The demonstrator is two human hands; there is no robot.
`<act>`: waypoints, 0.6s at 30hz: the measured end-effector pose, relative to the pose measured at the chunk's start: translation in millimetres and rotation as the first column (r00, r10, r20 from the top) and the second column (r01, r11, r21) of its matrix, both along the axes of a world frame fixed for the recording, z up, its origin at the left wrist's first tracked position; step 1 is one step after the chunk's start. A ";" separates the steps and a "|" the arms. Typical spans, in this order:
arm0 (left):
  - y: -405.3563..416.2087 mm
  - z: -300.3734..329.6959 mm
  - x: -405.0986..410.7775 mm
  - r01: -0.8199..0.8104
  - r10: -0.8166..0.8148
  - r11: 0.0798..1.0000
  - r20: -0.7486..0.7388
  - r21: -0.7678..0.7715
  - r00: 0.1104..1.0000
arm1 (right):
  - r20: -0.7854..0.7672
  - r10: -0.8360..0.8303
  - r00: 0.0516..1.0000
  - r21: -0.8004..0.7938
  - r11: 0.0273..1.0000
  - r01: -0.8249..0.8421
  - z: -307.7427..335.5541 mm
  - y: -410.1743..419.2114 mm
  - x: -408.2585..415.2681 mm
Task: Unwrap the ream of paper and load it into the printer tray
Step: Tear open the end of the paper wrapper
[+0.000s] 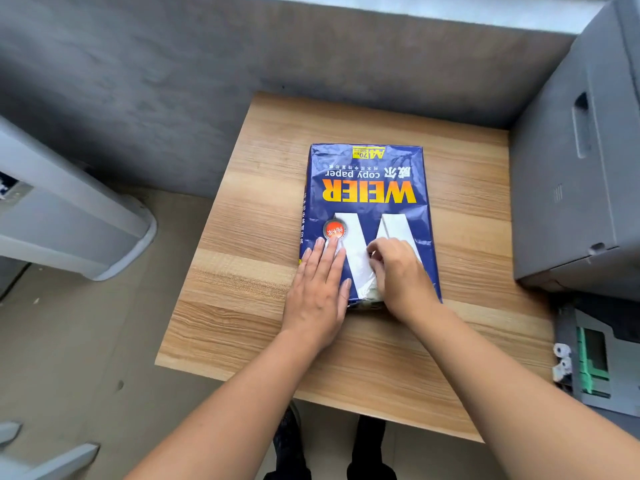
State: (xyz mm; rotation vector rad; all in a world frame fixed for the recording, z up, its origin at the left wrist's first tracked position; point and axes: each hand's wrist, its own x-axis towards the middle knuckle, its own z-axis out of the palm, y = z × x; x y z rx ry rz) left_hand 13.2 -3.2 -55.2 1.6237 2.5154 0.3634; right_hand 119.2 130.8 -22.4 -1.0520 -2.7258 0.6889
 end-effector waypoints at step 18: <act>-2.6 -1.0 1.3 -0.018 0.017 1.000 0.027 0.011 0.999 | -0.009 -0.401 0.916 -0.230 0.892 0.389 7.2 7.2 0.7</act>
